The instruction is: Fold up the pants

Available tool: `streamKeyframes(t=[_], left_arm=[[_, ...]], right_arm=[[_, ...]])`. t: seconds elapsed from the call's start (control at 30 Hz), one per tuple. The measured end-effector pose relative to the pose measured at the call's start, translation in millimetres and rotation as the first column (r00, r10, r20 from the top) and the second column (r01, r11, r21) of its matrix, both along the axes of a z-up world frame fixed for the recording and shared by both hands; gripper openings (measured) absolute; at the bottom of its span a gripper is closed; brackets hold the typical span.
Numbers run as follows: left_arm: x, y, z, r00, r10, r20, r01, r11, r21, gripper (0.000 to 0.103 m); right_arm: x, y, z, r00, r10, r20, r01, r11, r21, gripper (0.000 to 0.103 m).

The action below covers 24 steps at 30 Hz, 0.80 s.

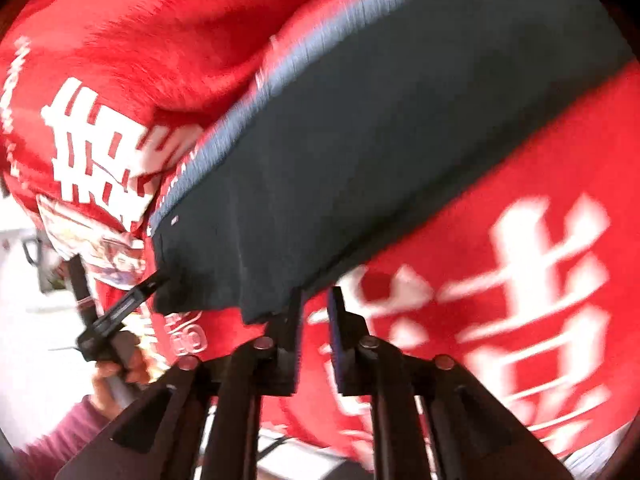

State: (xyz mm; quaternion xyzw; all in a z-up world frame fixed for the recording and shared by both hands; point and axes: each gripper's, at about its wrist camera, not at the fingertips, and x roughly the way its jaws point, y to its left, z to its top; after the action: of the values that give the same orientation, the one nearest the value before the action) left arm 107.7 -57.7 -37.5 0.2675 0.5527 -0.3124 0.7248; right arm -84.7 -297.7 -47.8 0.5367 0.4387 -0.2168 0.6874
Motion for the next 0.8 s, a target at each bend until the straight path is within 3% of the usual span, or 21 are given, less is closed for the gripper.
streamKeyframes(t=[0.03,0.13,0.23,0.3,0.33,0.4,0.5,0.6,0.67,0.8], left_arm=[[-13,-10,3,1.000,-0.027,-0.004,0.027,1.000,-0.016,0.103],[-51,-48,-1,0.996,-0.077,-0.040,0.075,0.996,-0.048,0.103],[-85,-83,-22,0.990,-0.084,-0.111,0.079,0.996,-0.046,0.103],[-109,-96,-45,0.984,-0.100,-0.148,0.105,0.994,0.027,0.103],[-117,-93,-51,0.983,-0.103,-0.151,0.111,0.993,0.049,0.103],[-124,-87,-44,0.991,-0.086,-0.106,0.089,0.996,0.027,0.103],[-118,-80,-34,0.990,-0.067,-0.126,0.075,0.995,0.061,0.103],[-114,-78,-22,0.989,-0.060,-0.134,0.074,0.993,0.097,0.103],[-120,-79,-11,0.990,-0.094,-0.101,0.105,0.989,0.109,0.103],[-137,-85,0,0.987,-0.129,-0.095,0.141,0.981,0.134,0.103]], right_arm=[[-2,-10,12,1.000,0.002,-0.017,-0.003,0.998,-0.065,0.026],[0,-42,29,0.999,-0.004,-0.052,-0.007,0.980,-0.200,0.026],[6,-61,17,0.989,0.003,-0.147,-0.043,0.962,-0.270,0.026],[-2,-66,-4,0.972,0.024,-0.236,-0.084,0.965,-0.247,0.022],[-8,-64,-8,0.975,0.030,-0.222,-0.086,0.965,-0.247,0.022],[-14,-57,-5,0.969,0.057,-0.240,-0.121,0.958,-0.262,0.022],[-25,-47,-3,0.960,0.075,-0.271,-0.134,0.969,-0.206,0.022],[-49,-42,4,0.982,0.033,-0.184,-0.059,0.989,-0.136,0.033],[-63,-40,10,0.985,0.008,-0.174,-0.030,0.992,-0.122,0.048],[-85,-40,17,0.985,-0.025,-0.169,0.007,0.994,-0.106,0.051]])
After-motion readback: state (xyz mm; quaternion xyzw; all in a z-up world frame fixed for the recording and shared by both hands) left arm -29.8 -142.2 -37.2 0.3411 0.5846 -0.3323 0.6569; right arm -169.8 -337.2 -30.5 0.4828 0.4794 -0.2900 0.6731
